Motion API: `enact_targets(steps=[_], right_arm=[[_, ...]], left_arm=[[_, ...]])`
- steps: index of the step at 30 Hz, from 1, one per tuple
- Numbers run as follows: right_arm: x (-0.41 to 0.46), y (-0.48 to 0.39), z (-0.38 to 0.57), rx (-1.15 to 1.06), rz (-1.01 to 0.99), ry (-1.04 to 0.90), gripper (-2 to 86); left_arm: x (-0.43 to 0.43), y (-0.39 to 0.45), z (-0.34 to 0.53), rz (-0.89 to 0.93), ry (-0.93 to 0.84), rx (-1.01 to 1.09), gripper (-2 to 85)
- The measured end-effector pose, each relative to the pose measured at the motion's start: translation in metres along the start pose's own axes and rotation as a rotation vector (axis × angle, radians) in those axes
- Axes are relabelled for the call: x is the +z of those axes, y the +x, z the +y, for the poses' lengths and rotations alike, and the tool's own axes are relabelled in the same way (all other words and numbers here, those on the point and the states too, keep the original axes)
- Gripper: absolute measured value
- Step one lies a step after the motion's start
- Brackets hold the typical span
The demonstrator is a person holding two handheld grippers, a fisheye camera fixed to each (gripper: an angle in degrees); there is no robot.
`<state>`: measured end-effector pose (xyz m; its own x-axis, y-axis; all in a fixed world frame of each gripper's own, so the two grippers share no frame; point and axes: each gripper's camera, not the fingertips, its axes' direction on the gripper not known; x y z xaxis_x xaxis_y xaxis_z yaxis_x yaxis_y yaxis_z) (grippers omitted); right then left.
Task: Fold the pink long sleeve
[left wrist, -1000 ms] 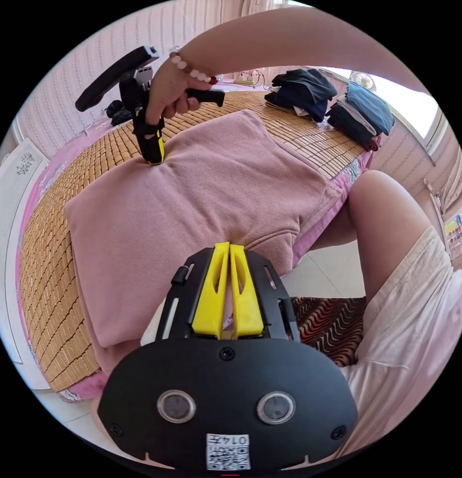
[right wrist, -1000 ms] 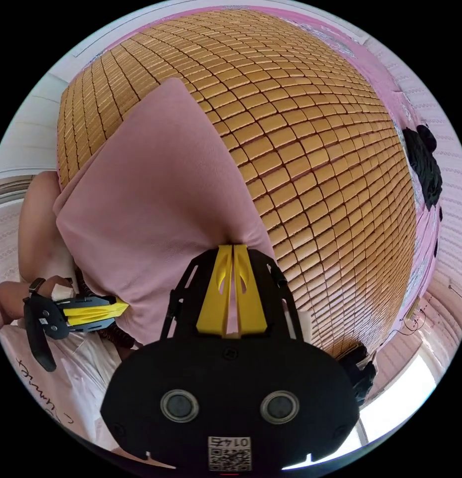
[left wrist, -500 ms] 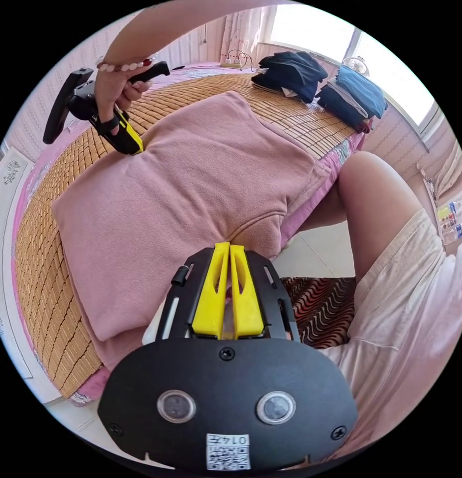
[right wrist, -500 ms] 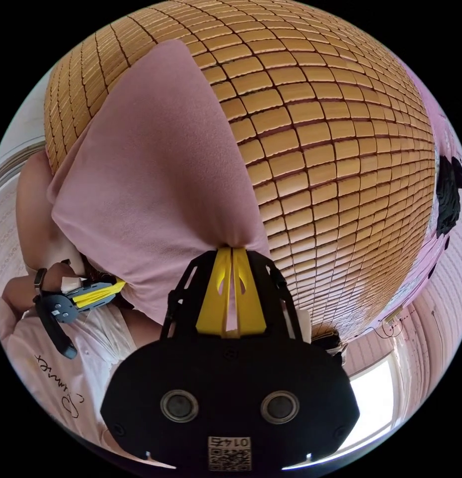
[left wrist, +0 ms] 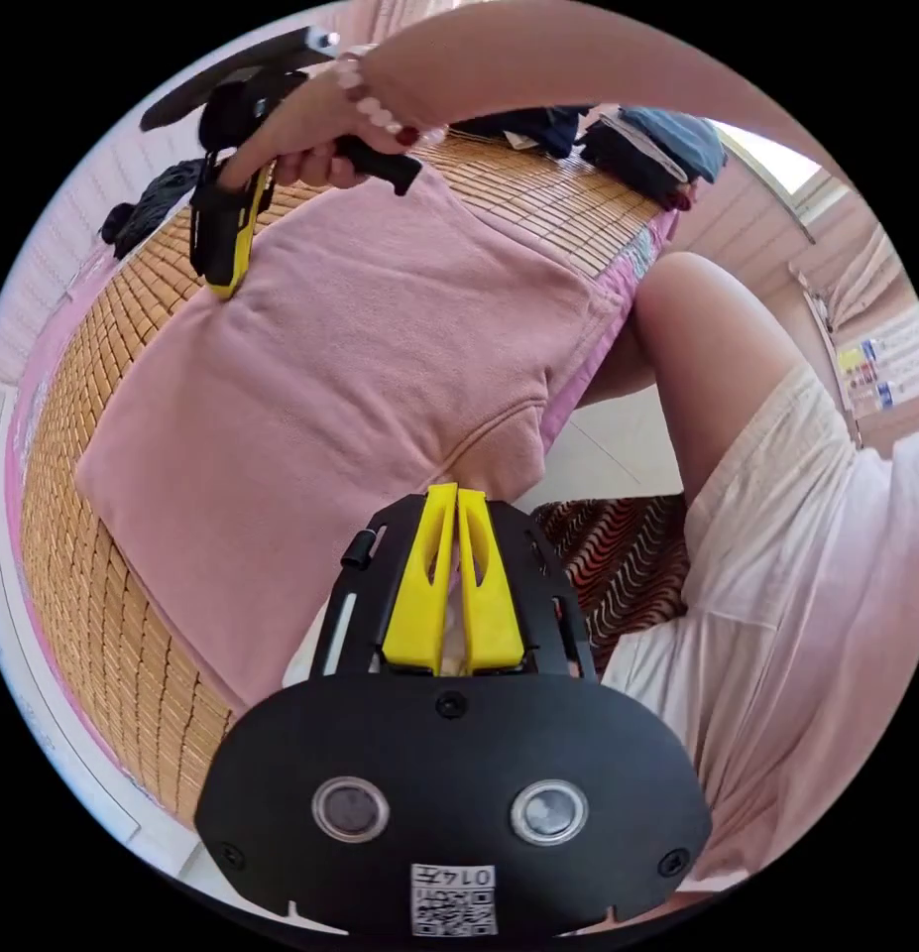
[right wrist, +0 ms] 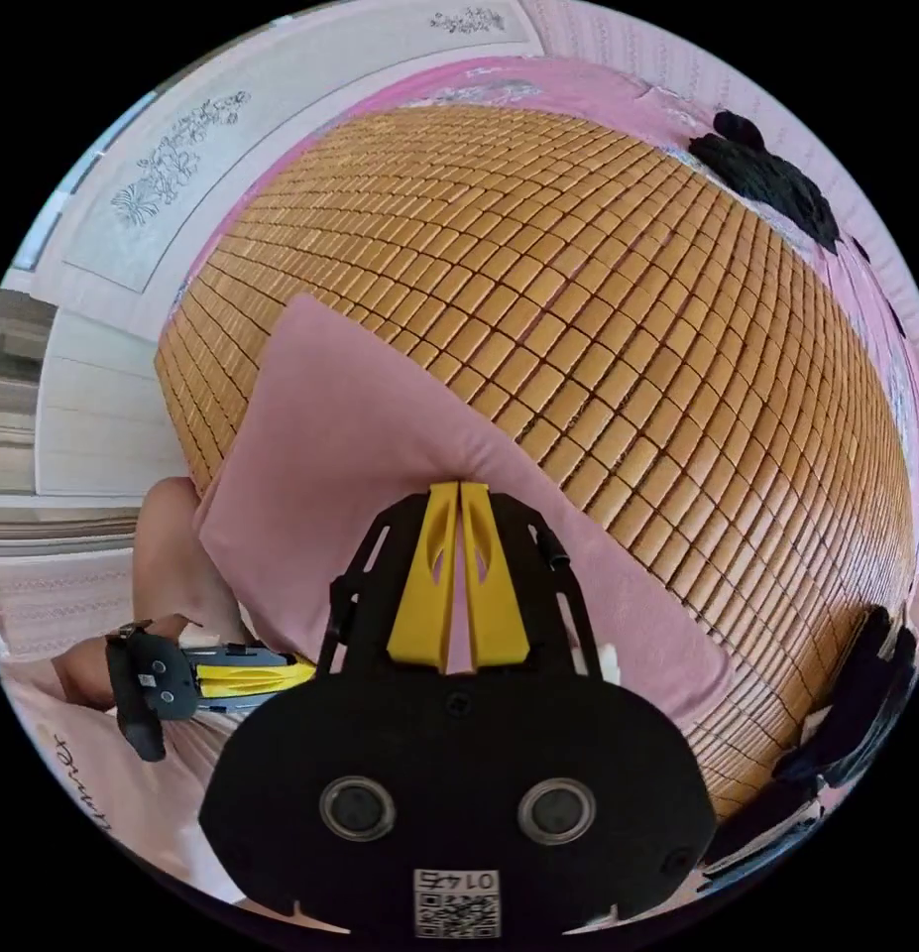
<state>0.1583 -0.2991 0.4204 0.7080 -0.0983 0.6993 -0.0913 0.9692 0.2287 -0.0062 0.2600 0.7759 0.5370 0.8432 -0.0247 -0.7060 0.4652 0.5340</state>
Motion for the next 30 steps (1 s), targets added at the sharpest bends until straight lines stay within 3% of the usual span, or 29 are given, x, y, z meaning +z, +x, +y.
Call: enact_targets(steps=[1,4,10,15,18,22,25,27,30], right_arm=[[-0.033,0.020,0.048,0.115,-0.024,0.151,-0.6],[-0.085,0.065,0.169,0.392,-0.169,0.304,0.4],[-0.144,0.066,0.329,0.632,-0.034,0.431,5.2],[-0.150,0.055,0.355,0.561,-0.053,0.336,6.6],[-0.155,0.052,0.353,0.498,-0.001,0.314,9.4],[-0.141,0.073,0.340,0.472,0.011,0.095,11.5],[-0.137,0.091,0.340,0.485,-0.093,-0.024,9.4],[-0.151,0.096,0.347,0.491,-0.100,-0.009,6.1],[-0.184,0.103,0.368,0.493,-0.298,0.108,3.0]], left_arm=[[-0.011,0.007,0.010,-0.020,0.012,0.053,-1.0],[-0.041,0.016,0.044,0.001,0.156,0.060,-1.0],[-0.072,0.002,0.085,0.144,0.513,-0.316,-0.6],[-0.075,0.018,0.072,0.155,0.530,-0.269,2.5],[-0.078,0.030,0.070,0.065,0.549,-0.238,11.7],[-0.081,0.041,0.069,0.002,0.550,-0.239,14.0],[-0.081,0.045,0.066,-0.022,0.539,-0.243,14.4],[-0.078,0.048,0.060,-0.040,0.518,-0.232,14.3],[-0.069,0.058,0.038,-0.046,0.460,-0.144,15.1]])
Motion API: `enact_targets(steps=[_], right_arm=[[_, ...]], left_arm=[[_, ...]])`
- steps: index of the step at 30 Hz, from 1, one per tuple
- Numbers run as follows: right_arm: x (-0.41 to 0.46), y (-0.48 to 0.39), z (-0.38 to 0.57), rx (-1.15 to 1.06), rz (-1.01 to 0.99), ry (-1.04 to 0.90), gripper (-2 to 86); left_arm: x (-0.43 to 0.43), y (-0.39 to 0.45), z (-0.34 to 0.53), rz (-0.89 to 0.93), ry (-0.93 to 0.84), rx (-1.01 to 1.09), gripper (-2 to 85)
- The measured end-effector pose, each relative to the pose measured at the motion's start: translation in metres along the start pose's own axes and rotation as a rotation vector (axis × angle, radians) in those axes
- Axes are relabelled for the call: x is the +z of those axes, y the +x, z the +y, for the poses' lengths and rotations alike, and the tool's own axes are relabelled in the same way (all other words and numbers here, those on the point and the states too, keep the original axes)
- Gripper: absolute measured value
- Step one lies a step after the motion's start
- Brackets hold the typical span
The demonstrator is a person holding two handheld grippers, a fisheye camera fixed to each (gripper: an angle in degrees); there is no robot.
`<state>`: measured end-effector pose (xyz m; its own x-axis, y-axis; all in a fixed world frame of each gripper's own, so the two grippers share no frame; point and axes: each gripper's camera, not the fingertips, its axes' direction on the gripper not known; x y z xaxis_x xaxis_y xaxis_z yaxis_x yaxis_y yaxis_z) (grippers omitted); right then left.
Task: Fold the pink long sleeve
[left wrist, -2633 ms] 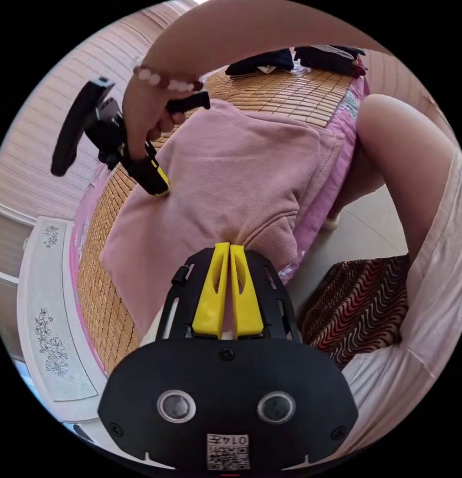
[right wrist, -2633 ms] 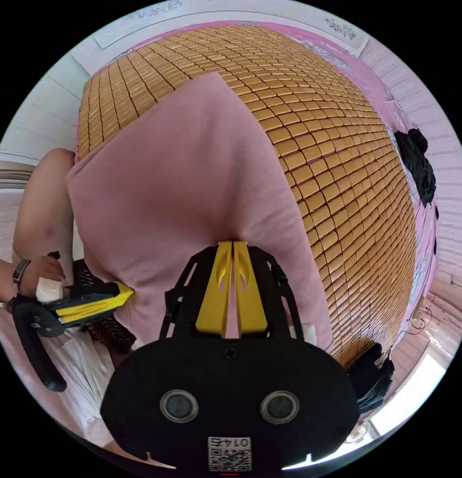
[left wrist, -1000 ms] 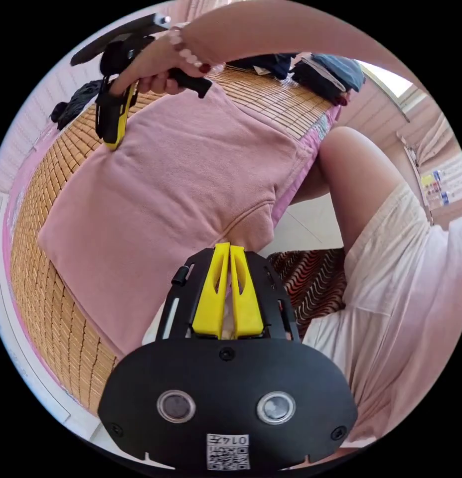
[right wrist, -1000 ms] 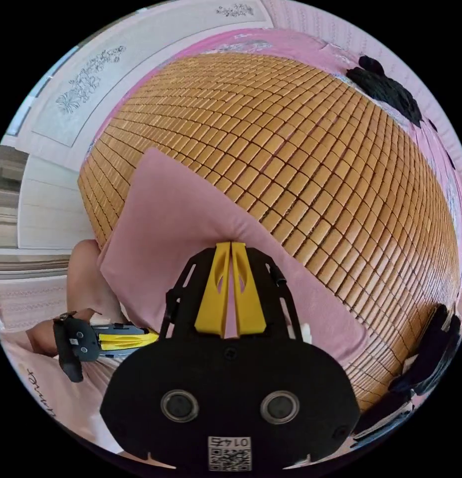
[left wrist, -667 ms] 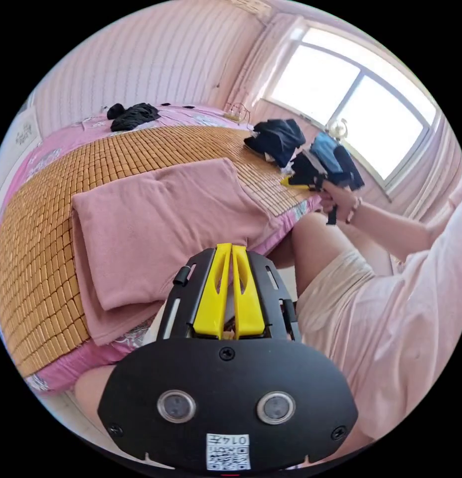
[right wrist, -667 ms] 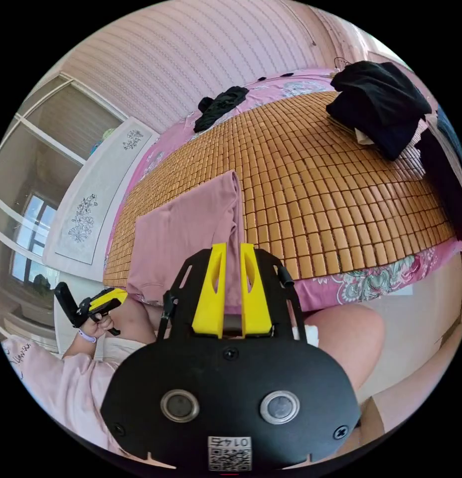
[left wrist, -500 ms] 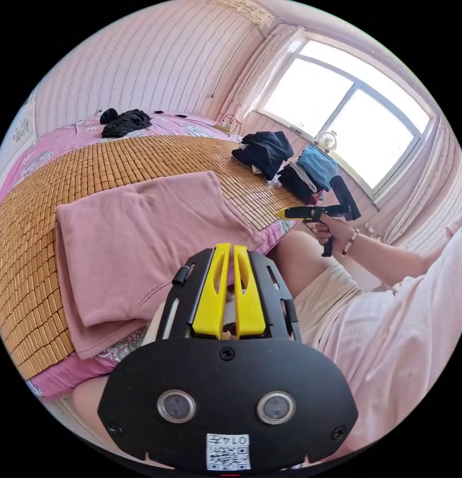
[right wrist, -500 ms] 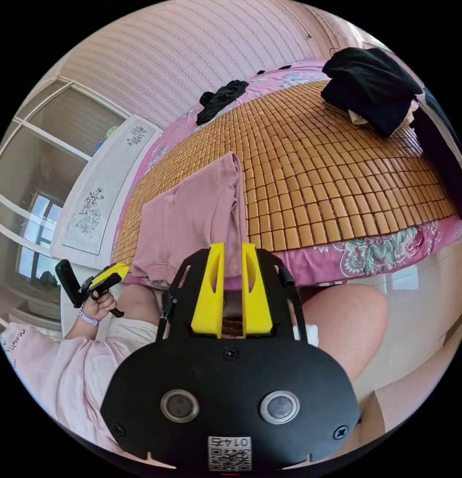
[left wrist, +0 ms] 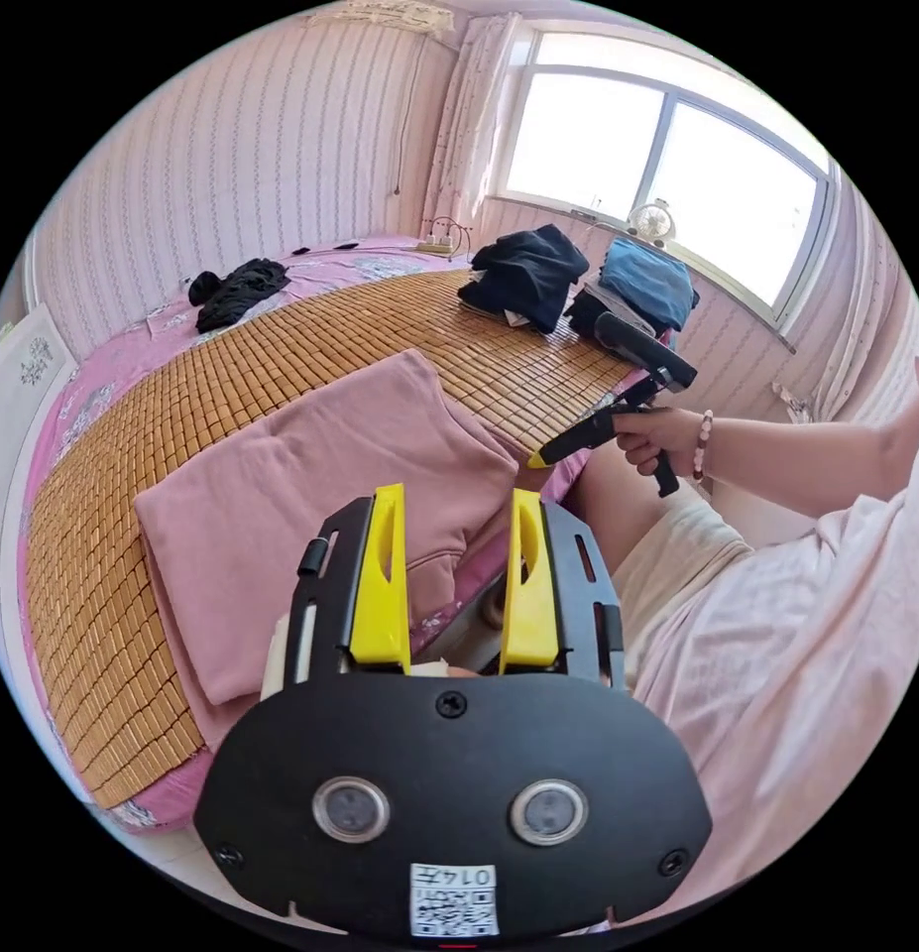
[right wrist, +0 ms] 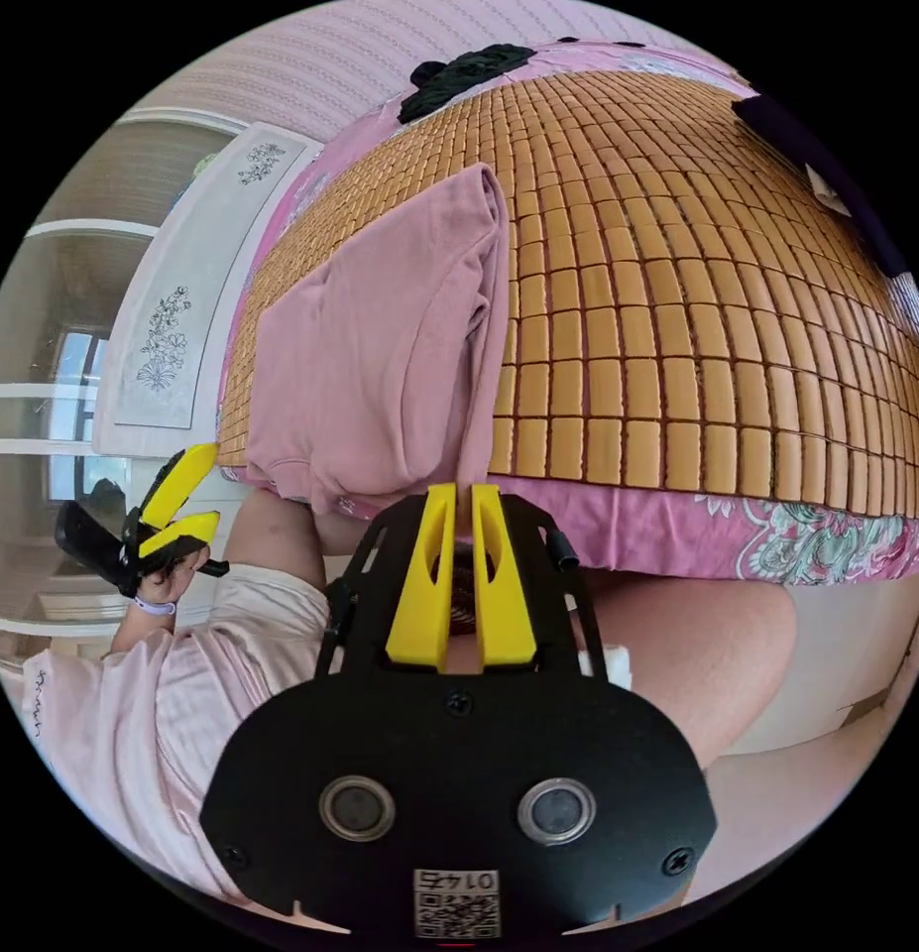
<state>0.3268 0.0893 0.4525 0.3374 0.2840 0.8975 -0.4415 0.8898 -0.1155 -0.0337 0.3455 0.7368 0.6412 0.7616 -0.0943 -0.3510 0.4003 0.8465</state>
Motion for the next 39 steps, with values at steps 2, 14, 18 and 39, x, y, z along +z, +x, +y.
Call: enact_targets(steps=[2,14,18,39], right_arm=[[-0.027,0.000,0.012,-0.004,-0.127,0.068,2.4],[-0.134,-0.021,0.069,-0.096,-0.280,0.272,6.6],[-0.131,0.023,0.073,0.119,-0.251,0.315,19.2],[-0.288,0.007,0.162,0.129,-0.453,0.678,6.5]], left_arm=[[0.019,0.016,-0.015,0.013,-0.026,0.076,16.6],[0.057,0.049,-0.030,-0.041,-0.182,0.226,5.0],[0.041,0.040,-0.014,0.022,-0.160,0.203,4.8],[0.024,-0.001,-0.072,0.370,0.064,0.072,4.1]])
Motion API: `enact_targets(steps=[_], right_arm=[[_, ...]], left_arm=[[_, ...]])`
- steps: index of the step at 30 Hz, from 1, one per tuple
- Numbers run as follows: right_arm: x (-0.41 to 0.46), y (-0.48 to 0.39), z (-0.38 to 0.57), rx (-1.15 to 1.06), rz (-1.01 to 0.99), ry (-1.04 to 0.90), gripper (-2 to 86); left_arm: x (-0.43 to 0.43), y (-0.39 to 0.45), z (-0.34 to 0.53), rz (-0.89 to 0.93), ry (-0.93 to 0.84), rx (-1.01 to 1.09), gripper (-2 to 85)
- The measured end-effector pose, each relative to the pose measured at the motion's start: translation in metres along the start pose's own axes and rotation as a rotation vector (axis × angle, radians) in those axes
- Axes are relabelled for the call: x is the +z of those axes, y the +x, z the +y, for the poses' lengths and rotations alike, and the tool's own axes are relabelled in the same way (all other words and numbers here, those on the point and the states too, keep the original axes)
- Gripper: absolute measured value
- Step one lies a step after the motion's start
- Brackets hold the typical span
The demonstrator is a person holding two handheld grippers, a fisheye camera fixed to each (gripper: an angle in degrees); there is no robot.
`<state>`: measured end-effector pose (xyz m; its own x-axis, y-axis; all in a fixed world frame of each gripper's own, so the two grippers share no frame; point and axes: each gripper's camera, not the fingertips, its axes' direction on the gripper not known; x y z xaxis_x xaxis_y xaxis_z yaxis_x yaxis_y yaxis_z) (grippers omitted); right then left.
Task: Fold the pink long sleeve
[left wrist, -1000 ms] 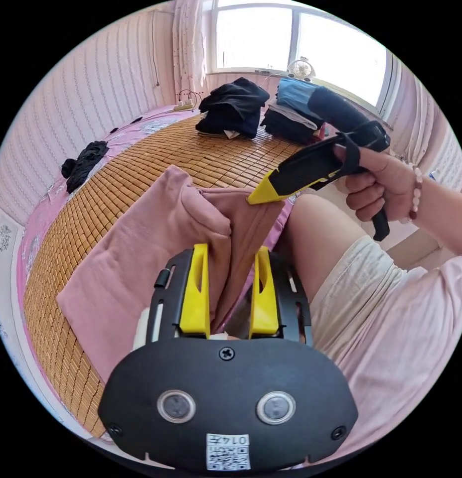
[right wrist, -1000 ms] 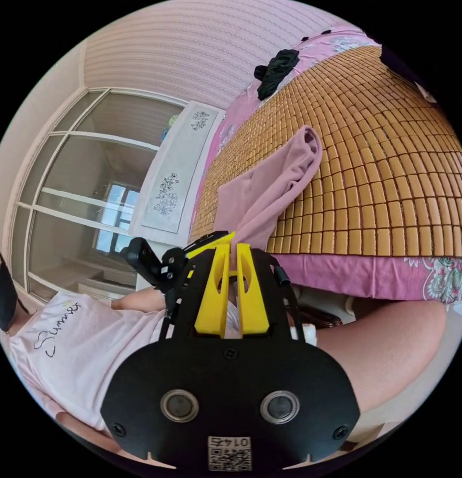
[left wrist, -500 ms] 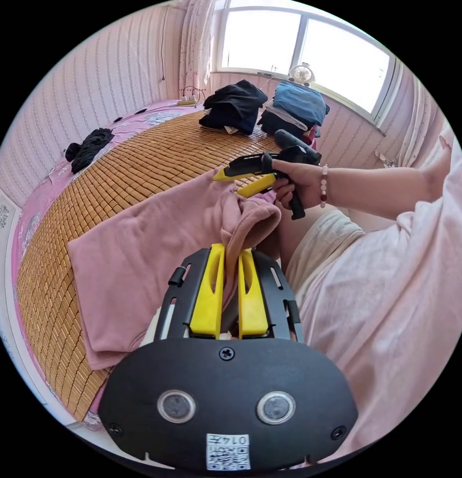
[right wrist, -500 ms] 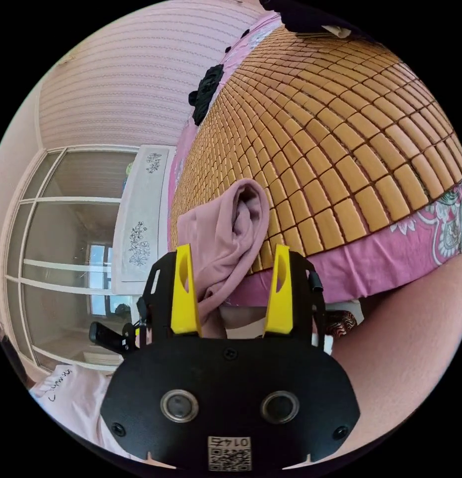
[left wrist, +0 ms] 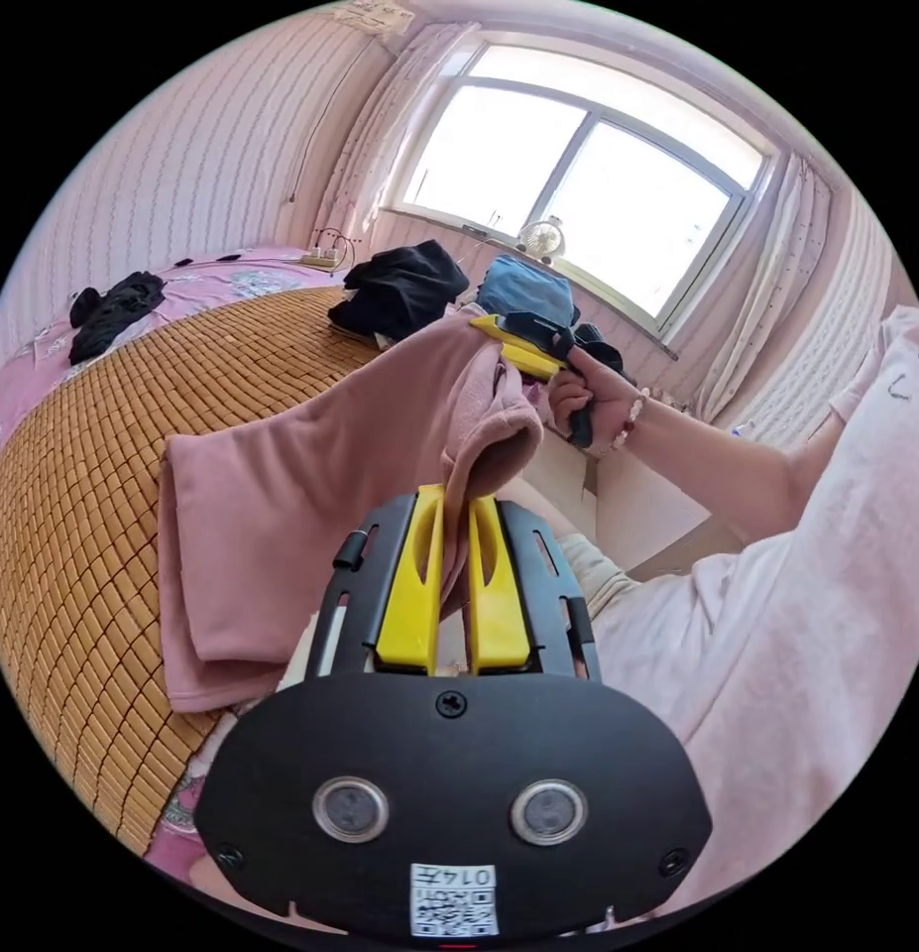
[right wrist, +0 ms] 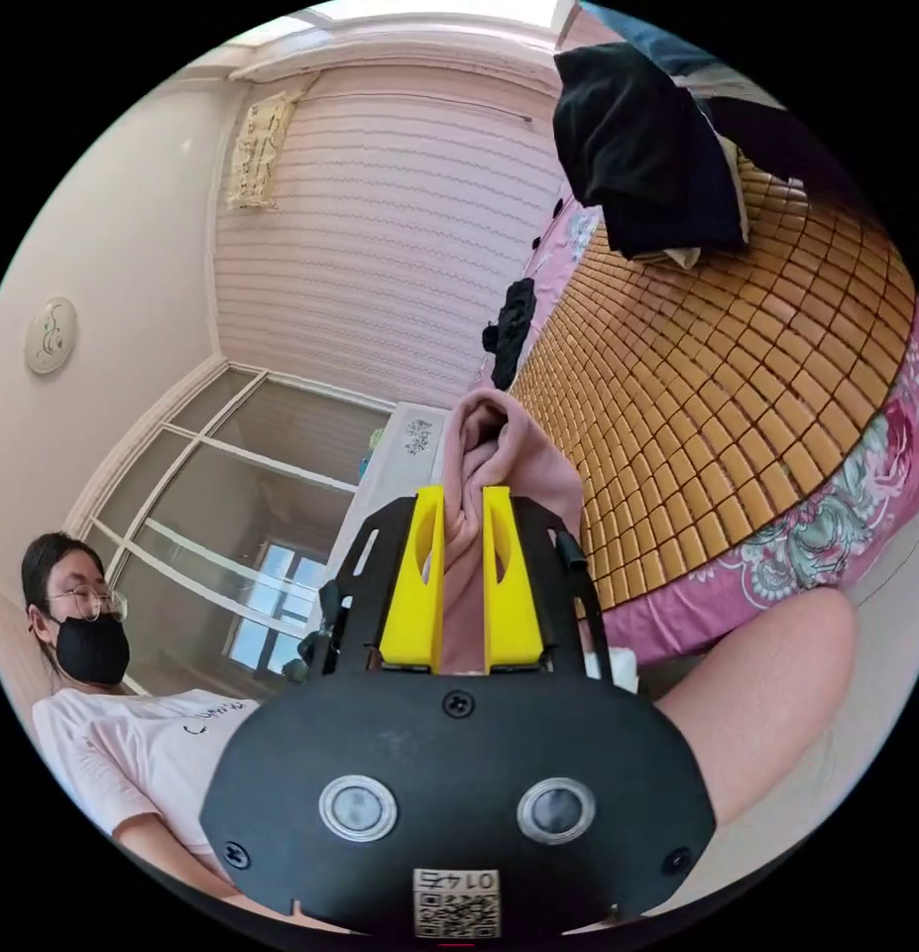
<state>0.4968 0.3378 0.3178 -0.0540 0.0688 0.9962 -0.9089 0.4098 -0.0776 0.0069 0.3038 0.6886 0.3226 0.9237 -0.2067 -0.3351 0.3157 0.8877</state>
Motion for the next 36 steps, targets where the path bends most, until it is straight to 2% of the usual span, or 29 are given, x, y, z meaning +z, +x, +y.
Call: enact_targets(steps=[3,6,12,15,17,19,24,28,33,35,36], right_arm=[[0.005,-0.047,-0.002,-0.122,0.111,-0.094,6.8],[0.052,-0.085,-0.002,-0.231,0.132,-0.226,7.7],[0.195,-0.100,0.008,-0.252,0.019,-0.361,11.6],[0.246,-0.097,0.014,-0.228,0.122,-0.444,12.5],[0.255,-0.107,0.018,-0.238,0.181,-0.460,12.6],[0.252,-0.139,0.029,-0.396,0.210,-0.444,12.8],[0.289,-0.176,0.054,-0.684,0.571,-0.497,19.1],[0.359,-0.160,0.055,-0.707,0.764,-0.710,19.5],[0.417,-0.117,0.060,-0.653,0.855,-0.950,18.3],[0.423,-0.103,0.064,-0.611,0.813,-0.992,17.4],[0.423,-0.095,0.061,-0.520,0.723,-1.023,15.5]], left_arm=[[0.003,-0.015,-0.010,0.078,0.027,-0.062,4.2],[-0.008,-0.038,-0.003,0.070,0.057,-0.139,4.2],[-0.030,-0.111,0.028,-0.127,0.072,-0.487,4.4],[-0.024,-0.145,0.041,-0.231,0.016,-0.591,4.8],[-0.017,-0.173,0.051,-0.195,-0.022,-0.714,5.0],[-0.019,-0.186,0.056,-0.136,-0.001,-0.771,5.2],[-0.032,-0.199,0.052,-0.200,0.086,-0.762,9.8],[-0.014,-0.221,0.039,-0.123,0.096,-0.790,13.9],[0.021,-0.238,0.020,-0.131,0.003,-0.778,14.1],[0.038,-0.243,0.017,-0.126,-0.042,-0.779,13.7],[0.040,-0.244,0.017,-0.126,-0.041,-0.781,13.4]])
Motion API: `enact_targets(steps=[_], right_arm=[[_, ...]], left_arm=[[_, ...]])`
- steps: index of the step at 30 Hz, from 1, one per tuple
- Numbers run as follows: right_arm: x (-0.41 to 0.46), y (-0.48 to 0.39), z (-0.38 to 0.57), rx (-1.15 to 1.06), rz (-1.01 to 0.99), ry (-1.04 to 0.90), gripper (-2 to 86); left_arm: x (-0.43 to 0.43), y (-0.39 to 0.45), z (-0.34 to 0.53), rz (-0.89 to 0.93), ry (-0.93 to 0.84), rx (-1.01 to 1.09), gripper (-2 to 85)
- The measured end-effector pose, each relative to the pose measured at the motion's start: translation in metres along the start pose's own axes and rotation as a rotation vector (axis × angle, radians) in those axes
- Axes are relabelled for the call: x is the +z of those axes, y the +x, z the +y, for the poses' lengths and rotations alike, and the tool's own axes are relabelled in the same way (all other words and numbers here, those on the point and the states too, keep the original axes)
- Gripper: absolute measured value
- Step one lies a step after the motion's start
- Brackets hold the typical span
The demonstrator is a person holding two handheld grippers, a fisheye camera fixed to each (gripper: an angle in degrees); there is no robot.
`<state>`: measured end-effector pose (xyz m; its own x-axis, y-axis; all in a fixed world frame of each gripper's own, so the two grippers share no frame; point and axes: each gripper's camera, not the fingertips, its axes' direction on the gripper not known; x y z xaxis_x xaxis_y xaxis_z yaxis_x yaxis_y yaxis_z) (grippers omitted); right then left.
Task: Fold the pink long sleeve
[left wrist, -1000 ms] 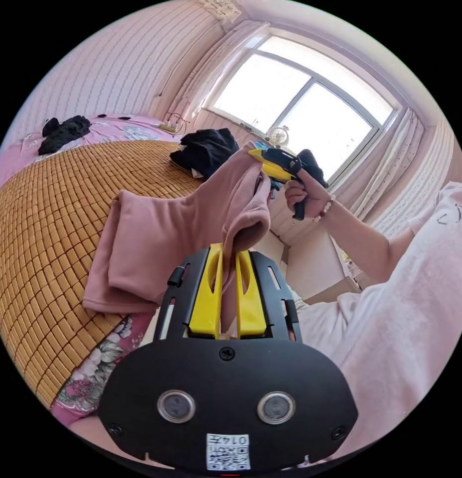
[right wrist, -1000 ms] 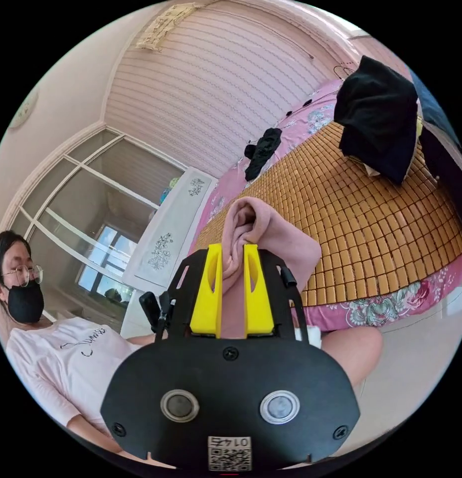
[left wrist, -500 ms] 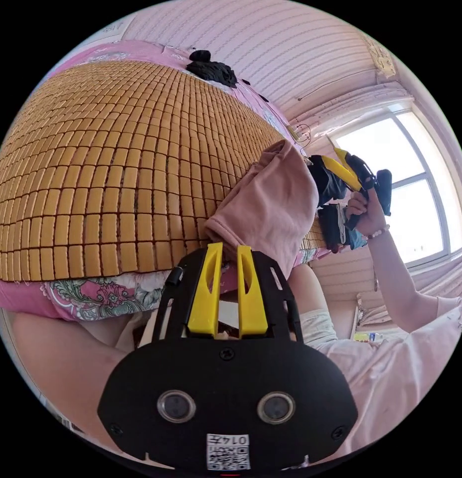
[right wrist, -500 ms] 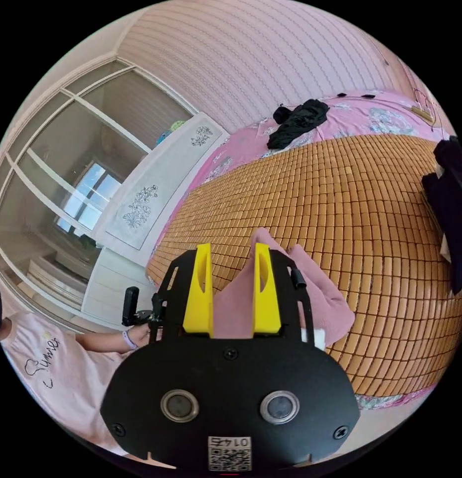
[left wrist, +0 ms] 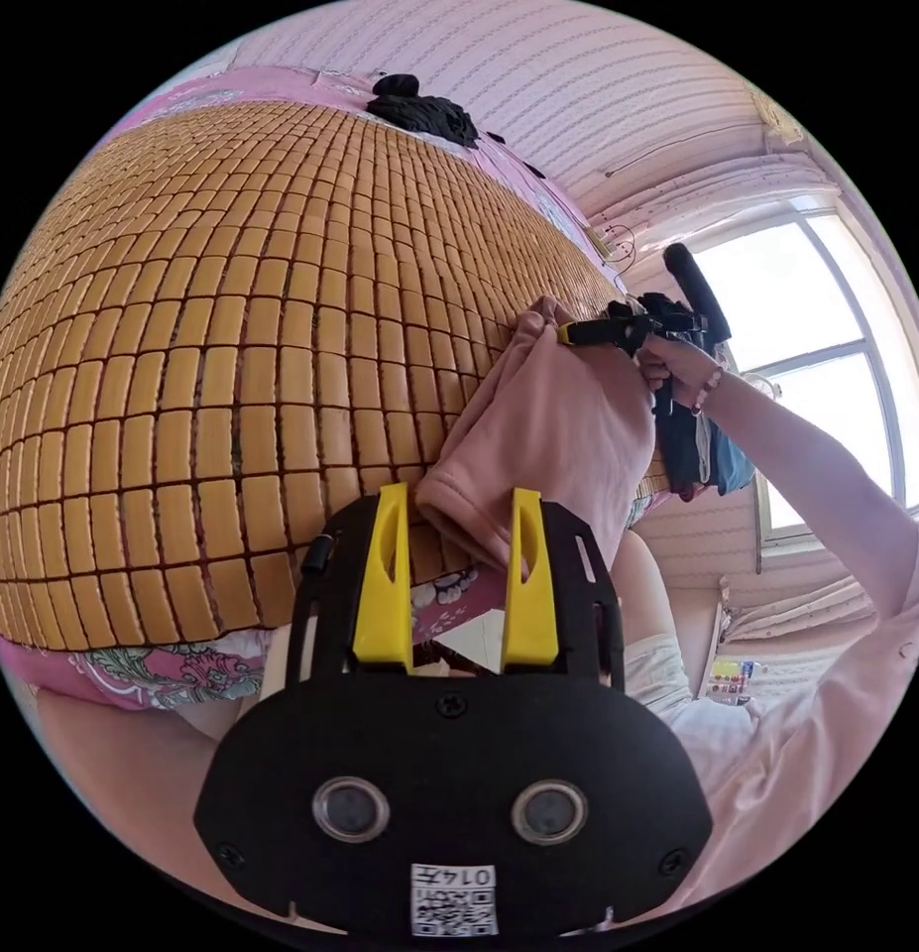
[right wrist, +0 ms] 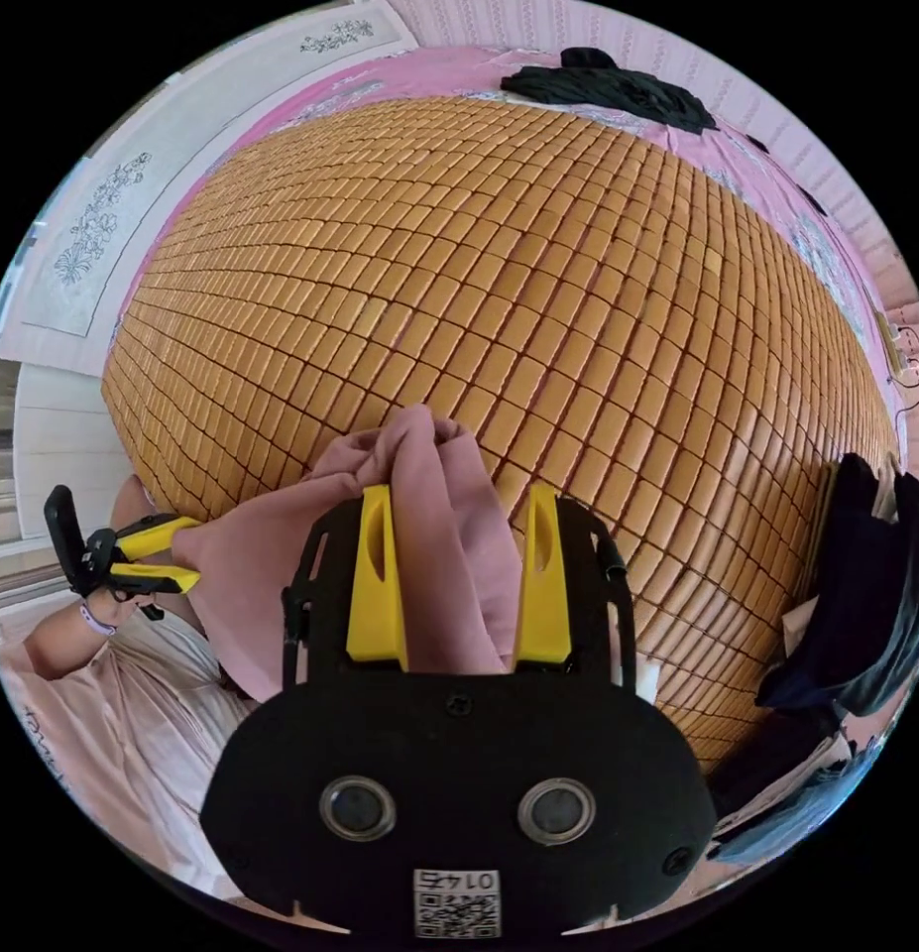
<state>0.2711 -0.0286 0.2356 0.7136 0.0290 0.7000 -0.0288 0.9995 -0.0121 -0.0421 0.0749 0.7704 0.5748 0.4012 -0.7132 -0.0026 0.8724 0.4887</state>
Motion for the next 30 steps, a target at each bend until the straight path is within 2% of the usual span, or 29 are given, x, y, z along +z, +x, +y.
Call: enact_targets(steps=[1,8,12,16,20,24,30], right_arm=[[0.002,0.008,0.000,0.044,-0.092,-0.013,14.2],[-0.005,-0.002,0.032,-0.022,-0.214,0.025,9.0],[-0.048,-0.022,0.113,-0.119,-0.219,0.340,8.1],[-0.088,-0.035,0.231,-0.081,-0.262,0.606,7.9],[-0.092,-0.040,0.326,0.074,-0.259,0.758,7.7],[-0.095,-0.036,0.412,0.211,-0.311,0.971,7.7],[-0.166,-0.015,0.458,0.117,-0.217,1.126,7.7]], left_arm=[[0.004,0.000,-0.001,0.016,0.006,0.017,12.8],[0.036,-0.003,-0.001,0.103,-0.051,-0.001,6.0],[0.041,0.009,0.010,0.073,-0.024,0.056,5.0],[0.031,0.043,0.030,0.076,0.047,0.237,4.6],[0.024,0.107,0.046,0.014,0.042,0.486,4.2],[0.020,0.155,0.054,0.025,0.068,0.643,4.2],[0.033,0.225,0.028,0.164,0.110,0.749,4.2]])
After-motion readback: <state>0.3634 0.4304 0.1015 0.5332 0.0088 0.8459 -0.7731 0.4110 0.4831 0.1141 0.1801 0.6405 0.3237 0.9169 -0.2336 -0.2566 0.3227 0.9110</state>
